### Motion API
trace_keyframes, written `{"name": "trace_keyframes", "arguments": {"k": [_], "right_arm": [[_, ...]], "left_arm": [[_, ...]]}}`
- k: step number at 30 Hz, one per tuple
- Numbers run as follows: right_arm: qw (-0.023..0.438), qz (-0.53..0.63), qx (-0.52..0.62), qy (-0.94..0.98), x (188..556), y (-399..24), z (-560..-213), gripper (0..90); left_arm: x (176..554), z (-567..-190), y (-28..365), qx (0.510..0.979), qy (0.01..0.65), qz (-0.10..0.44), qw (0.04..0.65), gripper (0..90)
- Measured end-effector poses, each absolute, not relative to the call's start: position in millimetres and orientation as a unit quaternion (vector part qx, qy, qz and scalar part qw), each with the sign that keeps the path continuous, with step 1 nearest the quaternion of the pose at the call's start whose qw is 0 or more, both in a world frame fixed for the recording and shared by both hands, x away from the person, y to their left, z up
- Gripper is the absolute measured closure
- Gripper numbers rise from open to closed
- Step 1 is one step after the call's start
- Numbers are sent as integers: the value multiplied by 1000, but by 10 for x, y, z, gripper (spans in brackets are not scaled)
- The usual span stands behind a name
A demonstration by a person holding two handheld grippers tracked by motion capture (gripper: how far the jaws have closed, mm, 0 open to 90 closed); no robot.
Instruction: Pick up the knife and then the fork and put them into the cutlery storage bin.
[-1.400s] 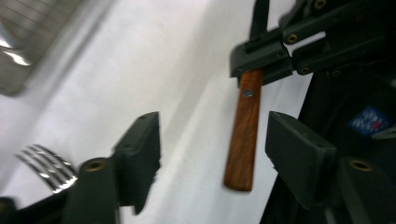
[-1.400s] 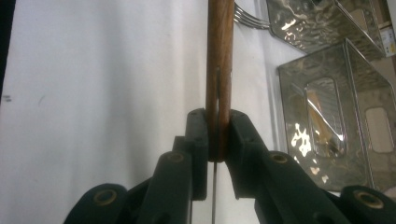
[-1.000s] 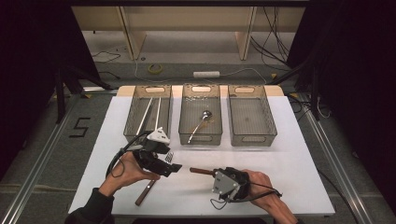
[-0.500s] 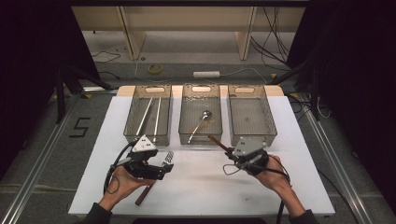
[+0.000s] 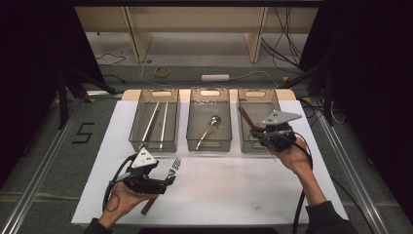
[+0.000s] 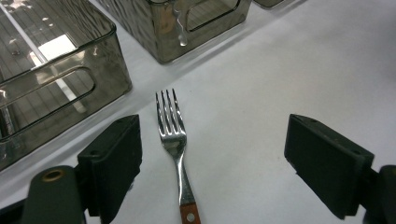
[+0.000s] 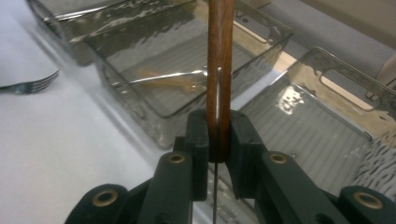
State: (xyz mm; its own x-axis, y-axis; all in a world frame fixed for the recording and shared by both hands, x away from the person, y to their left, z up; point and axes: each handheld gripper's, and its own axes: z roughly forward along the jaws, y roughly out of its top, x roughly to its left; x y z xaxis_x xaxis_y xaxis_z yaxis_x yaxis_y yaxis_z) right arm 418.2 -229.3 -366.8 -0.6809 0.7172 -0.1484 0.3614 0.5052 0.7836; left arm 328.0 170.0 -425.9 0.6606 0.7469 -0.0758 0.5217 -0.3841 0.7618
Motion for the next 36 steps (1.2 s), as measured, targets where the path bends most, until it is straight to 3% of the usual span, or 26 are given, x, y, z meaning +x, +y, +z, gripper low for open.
{"name": "trace_keyframes", "arguments": {"k": [21, 36], "right_arm": [[221, 375, 416, 798, 4940, -2423, -3509, 806], [220, 372, 462, 774, 5188, -2439, -3662, 807]], "left_arm": [[3151, -4287, 1730, 809, 383, 153, 418, 170], [3140, -4282, 1744, 805, 381, 157, 427, 166]]}}
